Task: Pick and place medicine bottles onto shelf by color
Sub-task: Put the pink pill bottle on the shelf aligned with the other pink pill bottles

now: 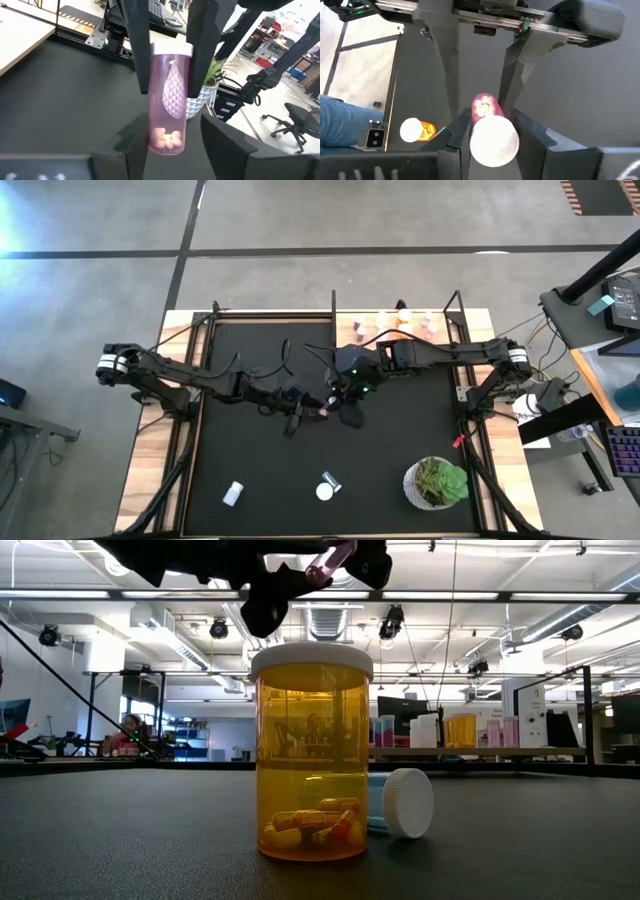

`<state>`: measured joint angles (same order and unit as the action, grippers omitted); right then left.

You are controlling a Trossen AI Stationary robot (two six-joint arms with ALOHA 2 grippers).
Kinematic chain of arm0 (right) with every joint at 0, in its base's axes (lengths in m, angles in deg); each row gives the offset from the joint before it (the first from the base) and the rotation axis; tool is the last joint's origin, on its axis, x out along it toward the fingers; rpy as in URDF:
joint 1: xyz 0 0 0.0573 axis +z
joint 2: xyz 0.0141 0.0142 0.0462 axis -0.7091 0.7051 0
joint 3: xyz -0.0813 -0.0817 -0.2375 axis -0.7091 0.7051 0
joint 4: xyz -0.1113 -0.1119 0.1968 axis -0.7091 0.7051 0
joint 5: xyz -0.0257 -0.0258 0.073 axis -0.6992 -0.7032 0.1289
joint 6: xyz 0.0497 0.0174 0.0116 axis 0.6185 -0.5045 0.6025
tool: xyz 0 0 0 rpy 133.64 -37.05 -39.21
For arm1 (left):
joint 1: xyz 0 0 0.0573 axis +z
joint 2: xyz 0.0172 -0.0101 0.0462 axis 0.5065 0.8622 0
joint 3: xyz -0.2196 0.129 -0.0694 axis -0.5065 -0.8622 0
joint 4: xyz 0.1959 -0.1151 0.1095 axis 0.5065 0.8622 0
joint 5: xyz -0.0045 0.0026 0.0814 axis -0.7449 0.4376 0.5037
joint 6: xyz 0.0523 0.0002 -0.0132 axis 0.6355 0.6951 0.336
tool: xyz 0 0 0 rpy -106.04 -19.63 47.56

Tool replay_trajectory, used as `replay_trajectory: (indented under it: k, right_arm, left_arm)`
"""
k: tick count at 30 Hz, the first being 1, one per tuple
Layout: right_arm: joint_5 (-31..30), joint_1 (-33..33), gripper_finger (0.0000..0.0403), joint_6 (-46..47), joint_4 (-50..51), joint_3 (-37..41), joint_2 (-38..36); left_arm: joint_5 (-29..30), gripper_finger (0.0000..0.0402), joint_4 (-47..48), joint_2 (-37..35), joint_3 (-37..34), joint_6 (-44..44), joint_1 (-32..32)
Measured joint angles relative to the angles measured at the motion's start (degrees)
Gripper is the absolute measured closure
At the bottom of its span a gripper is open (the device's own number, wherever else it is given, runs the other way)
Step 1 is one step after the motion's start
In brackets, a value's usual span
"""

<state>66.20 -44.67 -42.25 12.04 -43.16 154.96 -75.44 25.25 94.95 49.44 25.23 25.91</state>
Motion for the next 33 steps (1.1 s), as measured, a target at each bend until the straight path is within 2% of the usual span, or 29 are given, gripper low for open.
replay_trajectory:
  k: [7, 13, 17, 21, 26, 33]
  right_arm:
    - [0.95, -3.75, 0.03, 0.73, 5.85, -0.93, -0.1]
    - [1.35, -6.67, 0.03, 0.9, 11.83, -1.33, -0.43]
    - [-2.61, -7.52, 0.03, 1.03, 14.45, -1.2, -0.71]
    - [-4.01, -7.68, 0.03, 0.68, 19.46, -1.21, -1.31]
    - [-12.87, -10.28, 0.03, 1.22, 30.15, -1.22, -2.38]
    - [-17.69, -15.55, 0.0296, 3.06, 45.68, -1.06, -4.63]
  left_arm:
    - [0.94, 0.0199, -1.04, 0.0, -0.27, 0.13, 1.33]
    - [0.44, 0.0183, -0.89, -0.13, -0.56, 0.15, 3.43]
    - [-5.19, 0.0182, -0.78, -0.26, -0.79, 0.0, 4.91]
    - [-5.32, 0.0182, -0.54, -0.26, -0.95, -0.03, 7.24]
    - [-7.5, 0.0182, -0.48, -0.37, -1.31, 0.0, 9.4]
    - [-11.47, 0.0182, -0.43, -0.46, -1.49, 0.0, 12.12]
